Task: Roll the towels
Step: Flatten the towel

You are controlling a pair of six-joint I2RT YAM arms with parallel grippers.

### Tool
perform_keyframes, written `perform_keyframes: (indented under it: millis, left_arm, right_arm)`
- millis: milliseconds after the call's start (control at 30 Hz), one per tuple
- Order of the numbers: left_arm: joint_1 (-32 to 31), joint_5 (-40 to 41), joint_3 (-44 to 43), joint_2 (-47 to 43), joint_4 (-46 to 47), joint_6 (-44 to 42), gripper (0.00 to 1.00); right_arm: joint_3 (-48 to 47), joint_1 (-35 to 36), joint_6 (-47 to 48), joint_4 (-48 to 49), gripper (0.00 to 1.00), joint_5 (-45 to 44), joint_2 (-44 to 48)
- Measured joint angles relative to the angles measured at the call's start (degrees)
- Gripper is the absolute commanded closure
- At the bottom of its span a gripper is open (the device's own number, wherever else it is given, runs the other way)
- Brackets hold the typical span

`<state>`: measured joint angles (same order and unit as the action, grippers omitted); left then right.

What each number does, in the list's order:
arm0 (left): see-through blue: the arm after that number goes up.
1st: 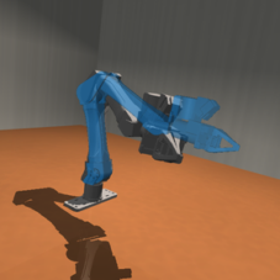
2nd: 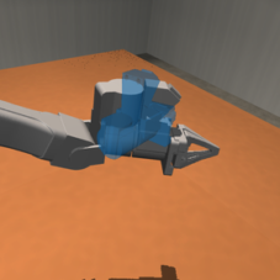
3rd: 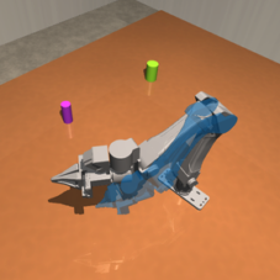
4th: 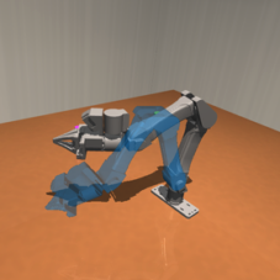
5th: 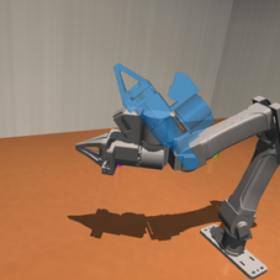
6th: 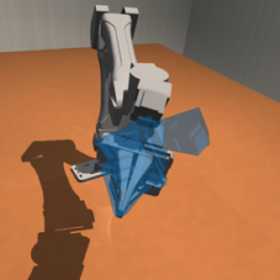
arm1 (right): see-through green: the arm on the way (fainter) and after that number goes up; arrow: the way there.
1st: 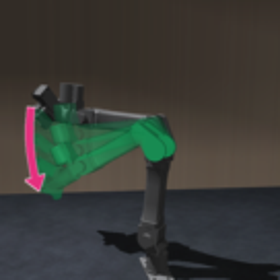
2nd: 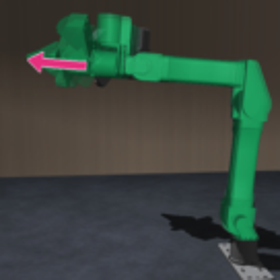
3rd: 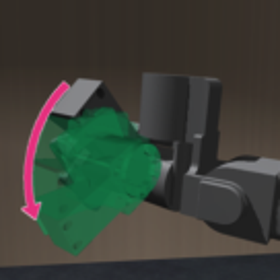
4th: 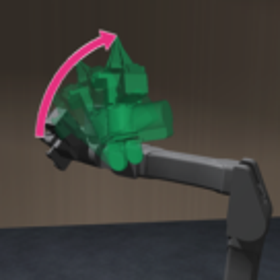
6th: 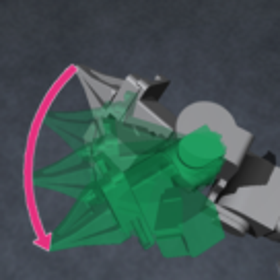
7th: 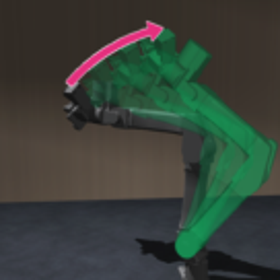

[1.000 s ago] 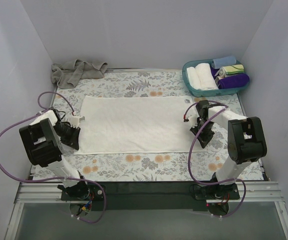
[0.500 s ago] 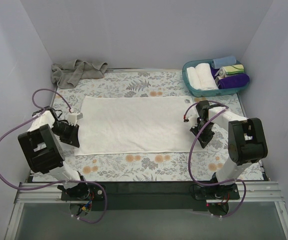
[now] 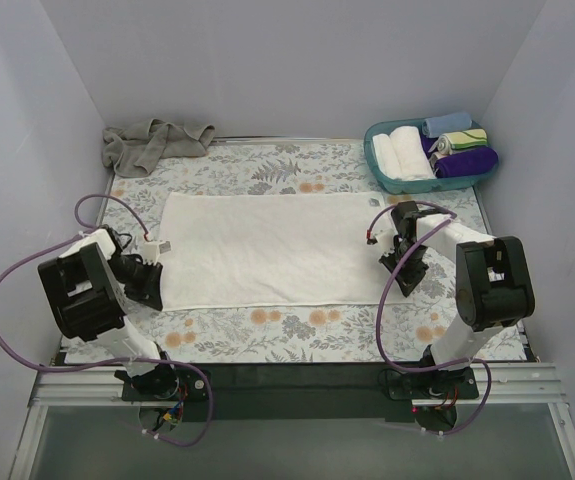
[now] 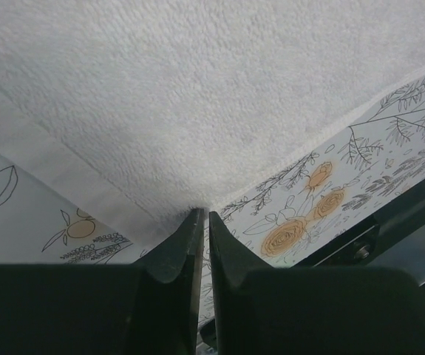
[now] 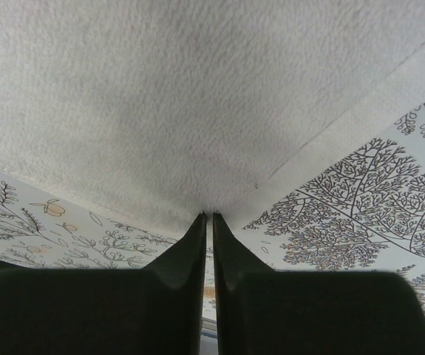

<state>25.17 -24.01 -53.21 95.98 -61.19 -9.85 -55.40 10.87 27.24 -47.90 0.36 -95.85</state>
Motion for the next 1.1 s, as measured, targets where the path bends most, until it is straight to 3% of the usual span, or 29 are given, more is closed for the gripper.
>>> perform_keyframes:
  millis: [433,600,700,733,767,900,1100]
  left_arm:
    - [-0.31,9.97,0.83,-2.23,3.39,1.51,0.96]
    - [-0.33,10.56,1.31,-3.21,3.17,-0.46,0.93]
    - [-0.28,9.01,0.85,-3.50,1.62,-2.34,0.81]
    - [-0.26,7.56,-0.74,-3.50,0.07,-2.84,0.73]
    - [-0.24,7.21,-1.33,-3.50,-0.13,-3.13,0.73]
    - [-0.20,0.22,-12.85,-2.78,-4.42,-4.24,0.45]
    - [-0.22,-10.40,-29.00,-0.35,-4.48,-1.97,0.41]
  right_arm:
    - [3.98,0.07,0.26,0.02,0.89,-1.64,3.30]
    - [5.27,0.13,1.77,-1.14,0.78,-0.15,4.57]
    - [5.33,0.17,2.64,-2.80,0.67,2.25,4.79]
    - [5.09,0.17,2.82,-3.37,0.60,2.97,4.81]
    - [4.42,0.17,2.95,-4.28,0.60,3.80,4.76]
    - [-4.17,-0.35,2.62,-6.40,0.63,8.90,4.94]
    - [-15.28,-5.38,-2.64,2.64,0.73,14.12,8.20]
